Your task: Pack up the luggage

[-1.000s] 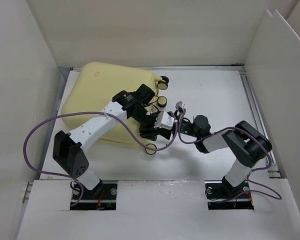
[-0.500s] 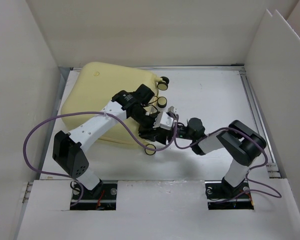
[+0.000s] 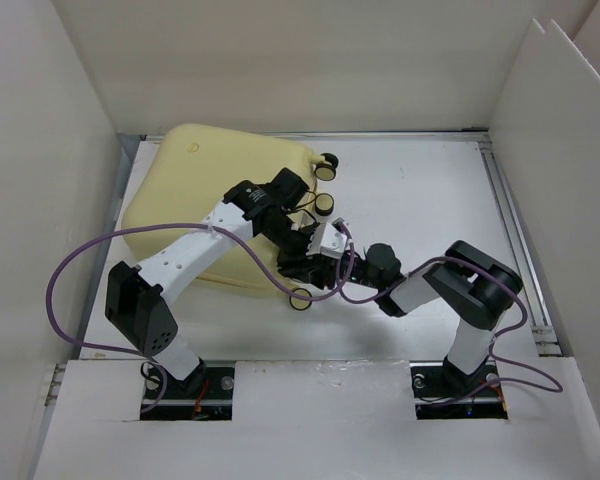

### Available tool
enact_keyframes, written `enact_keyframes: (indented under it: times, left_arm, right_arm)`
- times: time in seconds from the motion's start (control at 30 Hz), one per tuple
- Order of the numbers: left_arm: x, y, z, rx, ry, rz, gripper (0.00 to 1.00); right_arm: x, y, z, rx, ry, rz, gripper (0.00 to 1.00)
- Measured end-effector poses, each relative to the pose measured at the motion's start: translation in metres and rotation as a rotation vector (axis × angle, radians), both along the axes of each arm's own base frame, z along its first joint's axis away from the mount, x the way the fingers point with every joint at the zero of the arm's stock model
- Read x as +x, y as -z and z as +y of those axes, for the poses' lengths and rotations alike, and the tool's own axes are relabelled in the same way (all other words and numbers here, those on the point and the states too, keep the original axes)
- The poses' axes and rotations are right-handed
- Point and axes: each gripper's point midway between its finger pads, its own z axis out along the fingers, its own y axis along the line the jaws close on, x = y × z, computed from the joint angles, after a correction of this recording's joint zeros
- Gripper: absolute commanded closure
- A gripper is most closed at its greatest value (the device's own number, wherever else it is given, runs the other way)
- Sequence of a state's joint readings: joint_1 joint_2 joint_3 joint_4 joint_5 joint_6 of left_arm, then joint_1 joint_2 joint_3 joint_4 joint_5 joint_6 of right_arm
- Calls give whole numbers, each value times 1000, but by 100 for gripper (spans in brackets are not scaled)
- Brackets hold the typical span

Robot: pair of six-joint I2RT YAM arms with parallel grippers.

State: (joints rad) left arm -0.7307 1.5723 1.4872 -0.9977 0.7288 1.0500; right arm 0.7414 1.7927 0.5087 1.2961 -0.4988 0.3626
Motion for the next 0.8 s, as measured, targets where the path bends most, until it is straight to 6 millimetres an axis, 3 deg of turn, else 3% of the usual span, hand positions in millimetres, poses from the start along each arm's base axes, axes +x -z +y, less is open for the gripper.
enact_keyframes:
  times: [0.13,0.27,0.6,0.7,0.8]
  left_arm:
    - [0,0,0,1,-4,2,100]
    - [0,0,0,2,-8,4,100]
    - [1,0,1,0,-1,1,100]
    - [0,0,1,-4,18,-7,100]
    - [0,-1,2,-8,27,-14,100]
  right_arm:
    - [1,1,0,0,15,4,75]
    - [-1,0,1,4,17,2,99]
    - [17,0,-6,22,135,58,100]
    - [37,-3,-11,29,209,84,100]
    - [71,-7,-16,16,302,124,100]
